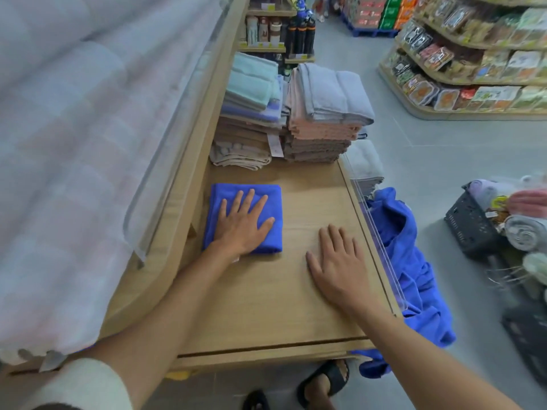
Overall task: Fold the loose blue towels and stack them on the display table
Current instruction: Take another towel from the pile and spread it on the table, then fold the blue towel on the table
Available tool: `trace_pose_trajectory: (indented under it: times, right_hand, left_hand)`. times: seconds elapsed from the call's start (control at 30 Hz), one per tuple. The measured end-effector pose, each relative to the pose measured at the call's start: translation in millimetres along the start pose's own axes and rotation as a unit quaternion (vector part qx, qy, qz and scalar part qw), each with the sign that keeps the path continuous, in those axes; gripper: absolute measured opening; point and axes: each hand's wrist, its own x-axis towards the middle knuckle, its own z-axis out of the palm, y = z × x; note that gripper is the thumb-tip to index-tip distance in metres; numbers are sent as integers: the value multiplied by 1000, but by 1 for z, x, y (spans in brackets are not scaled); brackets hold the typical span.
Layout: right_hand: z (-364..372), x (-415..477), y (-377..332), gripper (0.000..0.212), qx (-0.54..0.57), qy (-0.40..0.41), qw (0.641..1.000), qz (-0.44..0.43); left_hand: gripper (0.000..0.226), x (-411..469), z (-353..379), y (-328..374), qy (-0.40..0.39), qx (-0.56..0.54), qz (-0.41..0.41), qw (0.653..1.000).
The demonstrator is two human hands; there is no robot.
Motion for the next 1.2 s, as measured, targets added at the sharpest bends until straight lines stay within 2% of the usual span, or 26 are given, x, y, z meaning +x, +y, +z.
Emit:
trace_pose_trajectory:
  times: [0.2,0.33,0.43,0.5,0.6,0.67,0.7,0.77,0.83,0.9,1.0,1.07,1.13,1.2]
  right_hand:
    - [-3,-3,1,77,13,-6,1000,-5]
    - [-4,-1,-1,77,7,-9,1000,1]
    - [-8,-3,-5,77,29,-20,999,7]
    - [-12,-5,-6,78,38,-37,999,7]
    - [-30,7,-2,69,97,-114,989,1]
    - [-63,24,12,42,270,-141,952,30]
    - [-80,34,25,31,341,-102,933,58]
    - [-106,53,64,26,373,12,919,124]
    - [-111,66,112,20,333,66,915,218]
    - [-92,72,151,22,338,6,885,321]
    - [-52,63,170,20,464,-128,765,428]
    - [-32,62,176,25,523,-123,713,450]
    - [-23,66,183,19,534,-89,704,460]
    - [-18,67,189,17,521,-96,704,473]
  left_hand:
    - [72,53,-13,-22,0,-15,-23,1000]
    - [70,53,-14,-22,8,-7,-15,1000]
    - [67,45,-22,-12,-12,-16,-39,999]
    - [62,31,-26,10,23,-59,-41,997]
    - [55,-9,-19,54,130,-135,78,979]
    - [55,-37,-4,79,150,-138,168,964]
    - [56,-46,3,88,136,-125,191,964]
    - [60,-54,17,101,75,-96,189,974]
    - [68,-55,29,107,37,-53,168,984]
    - [69,-54,35,108,39,-25,156,987]
    - [63,-53,40,107,46,-30,148,988]
    - [62,-51,42,105,50,-29,147,987]
    - [61,-50,43,105,53,-29,146,987]
    - [62,-50,42,105,53,-27,148,987]
